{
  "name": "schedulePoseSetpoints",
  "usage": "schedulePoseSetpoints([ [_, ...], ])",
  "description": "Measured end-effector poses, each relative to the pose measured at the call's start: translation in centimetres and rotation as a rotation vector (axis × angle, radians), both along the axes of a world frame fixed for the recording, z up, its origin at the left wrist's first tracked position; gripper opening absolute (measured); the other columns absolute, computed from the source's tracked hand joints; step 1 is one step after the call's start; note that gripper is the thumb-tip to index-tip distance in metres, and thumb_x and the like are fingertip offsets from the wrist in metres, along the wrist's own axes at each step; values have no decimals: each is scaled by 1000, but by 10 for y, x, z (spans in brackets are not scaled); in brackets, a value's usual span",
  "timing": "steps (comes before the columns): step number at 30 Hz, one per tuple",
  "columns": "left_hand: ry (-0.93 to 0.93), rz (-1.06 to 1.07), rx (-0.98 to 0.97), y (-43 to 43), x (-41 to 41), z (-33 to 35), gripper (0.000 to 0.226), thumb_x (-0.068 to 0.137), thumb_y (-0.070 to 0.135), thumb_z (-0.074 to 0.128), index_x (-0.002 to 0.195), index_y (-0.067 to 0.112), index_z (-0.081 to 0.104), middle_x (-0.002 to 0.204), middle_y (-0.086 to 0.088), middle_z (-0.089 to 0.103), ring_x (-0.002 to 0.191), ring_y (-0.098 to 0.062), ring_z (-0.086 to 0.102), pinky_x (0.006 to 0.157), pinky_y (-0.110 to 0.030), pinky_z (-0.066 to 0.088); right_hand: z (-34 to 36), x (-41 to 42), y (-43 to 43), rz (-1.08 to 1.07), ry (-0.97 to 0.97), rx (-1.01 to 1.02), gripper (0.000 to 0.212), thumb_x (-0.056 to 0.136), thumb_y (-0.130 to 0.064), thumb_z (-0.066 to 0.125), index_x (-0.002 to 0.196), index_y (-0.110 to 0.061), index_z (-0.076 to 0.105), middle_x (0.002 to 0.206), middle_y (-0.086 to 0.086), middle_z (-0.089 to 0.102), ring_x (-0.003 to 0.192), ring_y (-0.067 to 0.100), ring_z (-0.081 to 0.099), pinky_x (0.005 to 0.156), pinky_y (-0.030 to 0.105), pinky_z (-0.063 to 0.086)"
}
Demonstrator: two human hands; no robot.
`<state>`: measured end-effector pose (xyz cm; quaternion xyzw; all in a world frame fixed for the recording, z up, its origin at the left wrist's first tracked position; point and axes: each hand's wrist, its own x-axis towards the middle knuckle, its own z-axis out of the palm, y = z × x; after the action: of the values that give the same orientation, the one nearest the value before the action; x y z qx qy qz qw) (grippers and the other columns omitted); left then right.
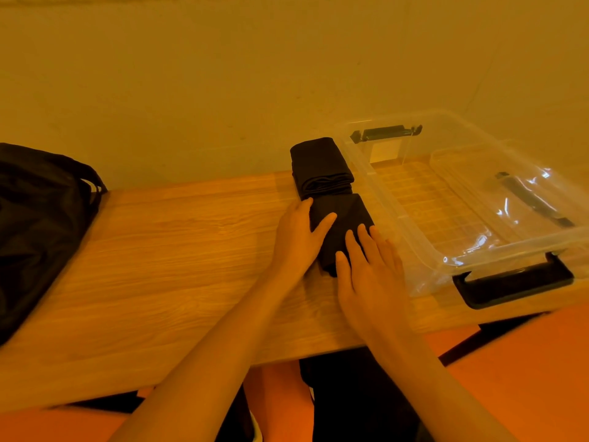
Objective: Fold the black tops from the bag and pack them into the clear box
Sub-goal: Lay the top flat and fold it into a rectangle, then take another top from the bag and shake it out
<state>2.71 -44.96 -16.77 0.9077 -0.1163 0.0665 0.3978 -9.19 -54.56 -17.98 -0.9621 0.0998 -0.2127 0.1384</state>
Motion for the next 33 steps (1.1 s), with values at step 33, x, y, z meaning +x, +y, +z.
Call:
schedulePoseSetpoints([
  [33,-394,42,474,374,-134,7,51,102,47,53,136,11,60,148,-10,49,137,-27,47,104,-49,41,116,97,249,825,-23,-58,81,95,-69,15,153,-16,38,155,10,41,142,29,36,114,45,33],
])
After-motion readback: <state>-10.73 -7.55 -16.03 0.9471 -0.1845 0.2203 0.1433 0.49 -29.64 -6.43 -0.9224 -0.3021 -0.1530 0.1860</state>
